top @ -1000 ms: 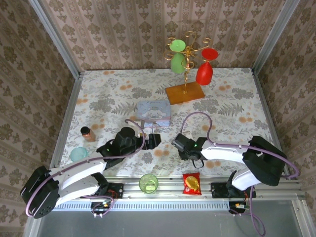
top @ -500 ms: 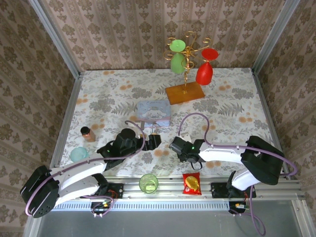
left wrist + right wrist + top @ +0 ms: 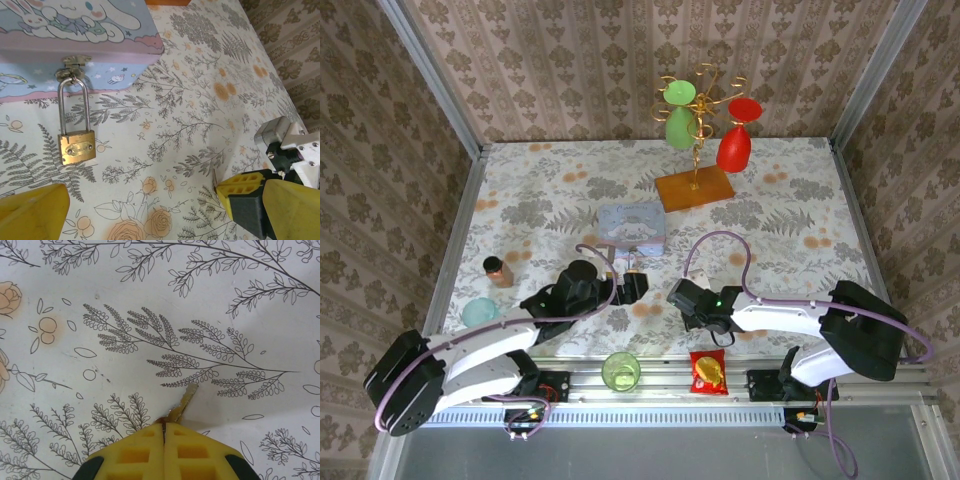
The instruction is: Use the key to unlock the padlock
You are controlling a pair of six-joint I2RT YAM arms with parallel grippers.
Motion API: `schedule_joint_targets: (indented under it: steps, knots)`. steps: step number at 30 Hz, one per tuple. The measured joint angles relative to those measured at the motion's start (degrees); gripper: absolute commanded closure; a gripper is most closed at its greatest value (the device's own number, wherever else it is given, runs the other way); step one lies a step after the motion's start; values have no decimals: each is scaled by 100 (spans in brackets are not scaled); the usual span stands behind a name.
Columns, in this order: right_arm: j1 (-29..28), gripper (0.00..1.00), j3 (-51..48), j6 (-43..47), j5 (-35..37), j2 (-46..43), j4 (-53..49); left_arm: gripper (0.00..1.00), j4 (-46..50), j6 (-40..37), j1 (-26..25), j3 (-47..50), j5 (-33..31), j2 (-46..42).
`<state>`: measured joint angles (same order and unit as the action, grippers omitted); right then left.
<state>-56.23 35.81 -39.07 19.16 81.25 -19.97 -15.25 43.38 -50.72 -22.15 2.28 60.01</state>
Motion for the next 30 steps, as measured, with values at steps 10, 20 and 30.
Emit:
schedule_joint_targets:
  steps: [10,20,30]
  knots:
    - [9,100,-153,992,-98,-1567,-94,0,-455,278,-378,-234,2,293]
    - [9,100,-531,2275,-754,-3576,481,17,-1261,734,-732,-651,203,850]
    - [-42,100,-601,2747,-1069,-3615,826,22,-2076,1134,-944,-748,680,1805]
